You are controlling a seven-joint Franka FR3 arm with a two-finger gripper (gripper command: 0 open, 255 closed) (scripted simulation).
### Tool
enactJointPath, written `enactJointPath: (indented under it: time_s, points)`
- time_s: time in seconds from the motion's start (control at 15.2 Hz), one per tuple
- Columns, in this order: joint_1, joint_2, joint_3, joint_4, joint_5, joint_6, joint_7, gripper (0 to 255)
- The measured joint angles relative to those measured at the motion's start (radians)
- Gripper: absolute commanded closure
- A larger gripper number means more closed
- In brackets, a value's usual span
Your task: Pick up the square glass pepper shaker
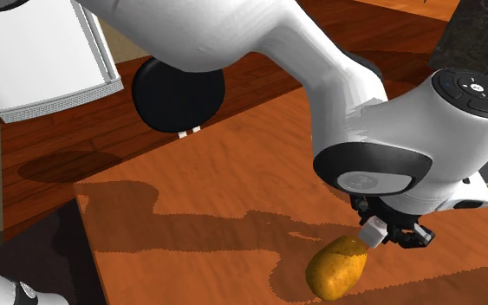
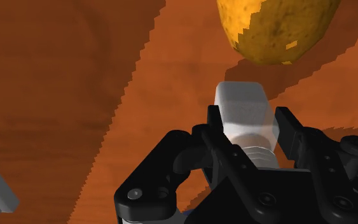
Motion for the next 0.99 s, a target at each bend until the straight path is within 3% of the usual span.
enactJointPath:
  time_s: [0.99]
  points:
    - [0.037, -0.108, -0.055, 0.036, -0.093, -0.133, 0.074, 255]
